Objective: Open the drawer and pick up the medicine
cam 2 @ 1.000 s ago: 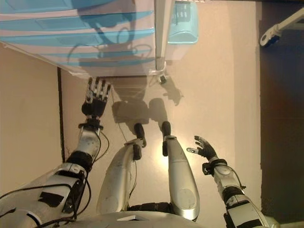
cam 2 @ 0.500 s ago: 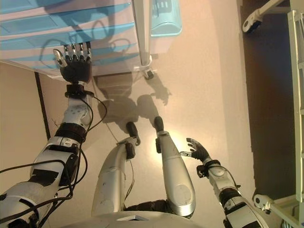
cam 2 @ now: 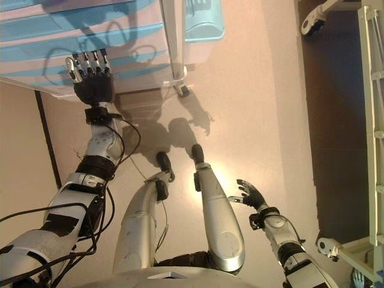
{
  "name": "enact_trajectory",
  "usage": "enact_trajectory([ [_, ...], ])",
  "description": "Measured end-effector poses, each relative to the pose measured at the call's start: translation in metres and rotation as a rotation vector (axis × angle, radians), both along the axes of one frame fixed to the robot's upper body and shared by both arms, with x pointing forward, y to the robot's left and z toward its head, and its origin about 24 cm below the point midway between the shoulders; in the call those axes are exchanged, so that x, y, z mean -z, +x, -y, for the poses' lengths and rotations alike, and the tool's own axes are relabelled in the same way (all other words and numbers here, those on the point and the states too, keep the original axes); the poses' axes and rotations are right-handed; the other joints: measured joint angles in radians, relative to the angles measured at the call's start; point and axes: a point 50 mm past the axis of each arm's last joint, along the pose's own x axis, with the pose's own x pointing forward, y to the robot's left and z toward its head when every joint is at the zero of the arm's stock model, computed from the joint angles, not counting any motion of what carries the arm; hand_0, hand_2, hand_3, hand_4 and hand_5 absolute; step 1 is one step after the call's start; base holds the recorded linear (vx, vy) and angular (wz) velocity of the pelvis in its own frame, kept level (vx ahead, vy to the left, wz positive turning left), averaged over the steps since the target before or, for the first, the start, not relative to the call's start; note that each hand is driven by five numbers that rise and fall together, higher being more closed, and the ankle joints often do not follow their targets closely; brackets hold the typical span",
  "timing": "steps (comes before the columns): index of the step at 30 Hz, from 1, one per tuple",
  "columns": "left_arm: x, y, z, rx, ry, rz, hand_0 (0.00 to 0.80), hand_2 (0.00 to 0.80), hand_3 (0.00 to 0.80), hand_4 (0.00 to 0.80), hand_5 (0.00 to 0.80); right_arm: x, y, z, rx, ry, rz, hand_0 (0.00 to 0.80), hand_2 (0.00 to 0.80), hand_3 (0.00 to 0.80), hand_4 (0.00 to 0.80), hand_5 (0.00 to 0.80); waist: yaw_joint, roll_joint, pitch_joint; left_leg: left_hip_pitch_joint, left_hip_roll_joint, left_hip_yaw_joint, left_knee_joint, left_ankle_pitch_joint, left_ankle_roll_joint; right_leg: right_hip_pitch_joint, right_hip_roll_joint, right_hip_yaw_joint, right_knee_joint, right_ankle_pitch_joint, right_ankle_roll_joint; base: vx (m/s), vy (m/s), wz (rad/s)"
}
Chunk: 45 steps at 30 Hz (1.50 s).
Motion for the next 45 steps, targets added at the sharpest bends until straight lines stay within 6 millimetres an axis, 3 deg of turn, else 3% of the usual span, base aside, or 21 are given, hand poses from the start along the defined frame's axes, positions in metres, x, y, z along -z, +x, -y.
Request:
enact_trajectory([
  [3,0.012,-0.003,-0.002,-0.002,0.000,-0.034,0.800,0.800,0.800,0.800,0.800,0.000,0.000,0.000,-0.011,-0.012,-0.003,0.000,0.000,0.000,0.000,0.000,-0.002,0.001,0.000,0.036,-0.003,-0.003,-0.022,0.002,-0.002,0.031,-0.003,-0.006,-0.008,0.000,0.000,0.000,0.000,0.00],
  [7,0.045,-0.013,-0.001,0.040,-0.003,-0.121,0.800,0.800,0.800,0.800,0.800,0.000,-0.001,0.002,-0.030,-0.042,-0.005,0.000,0.000,0.000,0.000,0.000,0.005,0.004,0.002,0.122,-0.024,-0.035,-0.096,0.030,-0.015,0.105,-0.015,-0.032,-0.043,-0.002,-0.003,0.000,-0.051,0.10],
  [13,0.099,-0.041,0.001,0.128,-0.032,-0.228,0.800,0.800,0.800,0.800,0.800,-0.001,0.001,-0.002,-0.069,-0.072,-0.002,0.000,0.000,0.000,0.000,0.000,0.028,0.006,0.003,0.246,-0.036,-0.122,-0.220,0.081,-0.057,0.212,-0.017,-0.100,-0.081,-0.020,-0.032,0.011,-0.103,0.22],
  [18,0.172,-0.098,0.025,0.207,-0.175,-0.358,0.800,0.800,0.800,0.800,0.800,0.008,-0.010,-0.009,-0.082,-0.078,-0.040,0.000,0.000,0.000,0.000,0.000,0.103,0.016,0.002,0.379,-0.017,-0.222,-0.293,0.110,-0.106,0.366,-0.005,-0.205,-0.148,-0.045,-0.078,0.062,-0.119,0.40],
  [20,0.193,-0.121,0.021,0.236,-0.177,-0.420,0.800,0.800,0.800,0.800,0.800,0.006,-0.007,-0.011,-0.076,-0.068,-0.025,0.000,0.000,0.000,0.000,0.000,0.129,0.022,-0.001,0.418,-0.013,-0.244,-0.313,0.116,-0.118,0.417,-0.002,-0.244,-0.167,-0.056,-0.096,0.027,-0.054,0.45],
  [23,0.220,-0.150,0.010,0.249,-0.173,-0.495,0.800,0.800,0.800,0.800,0.800,0.002,-0.003,-0.001,-0.035,-0.073,-0.021,0.000,0.000,0.000,0.000,0.000,0.169,0.050,-0.005,0.443,-0.002,-0.244,-0.324,0.117,-0.124,0.454,0.003,-0.274,-0.186,-0.064,-0.104,0.046,-0.036,0.30],
  [27,0.256,-0.193,0.008,0.276,-0.198,-0.669,0.800,0.800,0.800,0.800,0.800,0.005,-0.011,0.022,-0.007,-0.109,-0.074,0.000,0.000,0.000,0.000,0.000,0.213,0.121,-0.065,0.461,-0.001,-0.260,-0.352,0.115,-0.128,0.478,0.003,-0.298,-0.195,-0.076,-0.099,0.009,-0.062,0.20],
  [31,0.294,-0.248,0.020,0.275,-0.272,-0.924,0.800,0.800,0.800,0.800,0.800,0.017,-0.030,0.037,0.035,-0.133,-0.169,0.000,0.000,0.000,0.000,0.000,0.244,0.188,-0.195,0.465,-0.006,-0.287,-0.369,0.129,-0.130,0.503,0.003,-0.329,-0.230,-0.076,-0.100,0.010,-0.065,0.23],
  [35,0.308,-0.279,0.020,0.306,-0.266,-1.104,0.800,0.800,0.800,0.800,0.800,0.024,-0.046,0.050,0.094,-0.140,-0.233,0.000,0.000,0.000,0.000,0.000,0.281,0.202,-0.285,0.469,-0.016,-0.297,-0.374,0.149,-0.144,0.528,-0.003,-0.371,-0.258,-0.088,-0.100,0.009,0.002,0.38],
  [40,0.311,-0.287,0.011,0.365,-0.199,-1.196,0.800,0.800,0.800,0.800,0.800,0.030,-0.060,0.055,0.111,-0.131,-0.279,0.000,0.000,0.000,0.000,0.000,0.279,0.179,-0.353,0.473,-0.034,-0.267,-0.366,0.132,-0.132,0.542,-0.022,-0.401,-0.274,-0.087,-0.101,0.011,0.020,0.17],
  [44,0.310,-0.287,0.013,0.408,-0.147,-1.178,0.800,0.800,0.800,0.800,0.800,0.037,-0.076,0.056,0.125,-0.130,-0.329,0.000,0.000,0.000,0.000,0.000,0.285,0.174,-0.356,0.483,-0.038,-0.271,-0.387,0.131,-0.122,0.549,-0.023,-0.406,-0.279,-0.092,-0.078,0.020,0.015,0.13],
  [45,0.310,-0.287,0.012,0.409,-0.125,-1.180,0.684,0.684,0.684,0.684,0.684,0.037,-0.075,0.056,0.125,-0.129,-0.325,0.000,0.000,0.000,0.000,0.000,0.285,0.174,-0.356,0.483,-0.039,-0.271,-0.389,0.131,-0.122,0.549,-0.023,-0.405,-0.279,-0.092,-0.077,0.000,0.000,0.00],
])
